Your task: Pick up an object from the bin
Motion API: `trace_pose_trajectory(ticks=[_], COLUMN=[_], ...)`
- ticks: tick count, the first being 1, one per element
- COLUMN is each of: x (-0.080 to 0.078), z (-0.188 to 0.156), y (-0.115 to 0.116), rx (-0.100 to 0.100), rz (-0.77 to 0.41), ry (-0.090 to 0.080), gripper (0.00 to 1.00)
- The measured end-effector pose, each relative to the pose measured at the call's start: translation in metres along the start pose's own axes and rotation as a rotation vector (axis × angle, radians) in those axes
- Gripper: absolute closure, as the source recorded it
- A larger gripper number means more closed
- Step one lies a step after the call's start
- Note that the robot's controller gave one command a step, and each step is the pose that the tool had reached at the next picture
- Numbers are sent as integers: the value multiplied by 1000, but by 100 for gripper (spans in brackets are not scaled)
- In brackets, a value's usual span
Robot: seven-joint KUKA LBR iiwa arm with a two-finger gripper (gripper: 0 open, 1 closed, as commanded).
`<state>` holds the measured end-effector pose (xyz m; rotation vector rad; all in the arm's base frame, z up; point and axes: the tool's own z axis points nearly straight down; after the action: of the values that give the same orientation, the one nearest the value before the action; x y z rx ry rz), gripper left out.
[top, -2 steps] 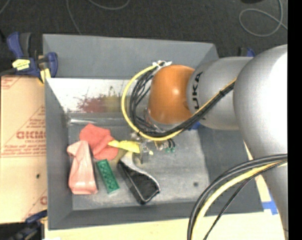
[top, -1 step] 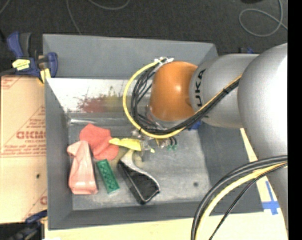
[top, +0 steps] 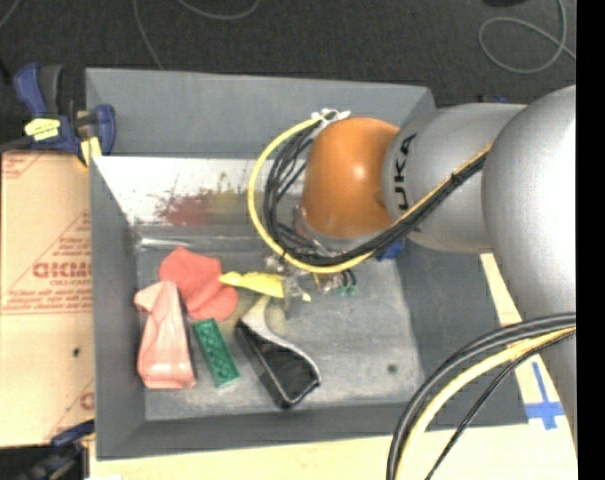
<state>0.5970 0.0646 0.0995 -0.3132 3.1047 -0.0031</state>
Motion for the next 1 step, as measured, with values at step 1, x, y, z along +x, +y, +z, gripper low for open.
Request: trace_pose_trajectory(ticks=[1], x=[0], z=[-6], y=[0], rx=[0], rz=[0], ry=[-1], gripper=[100])
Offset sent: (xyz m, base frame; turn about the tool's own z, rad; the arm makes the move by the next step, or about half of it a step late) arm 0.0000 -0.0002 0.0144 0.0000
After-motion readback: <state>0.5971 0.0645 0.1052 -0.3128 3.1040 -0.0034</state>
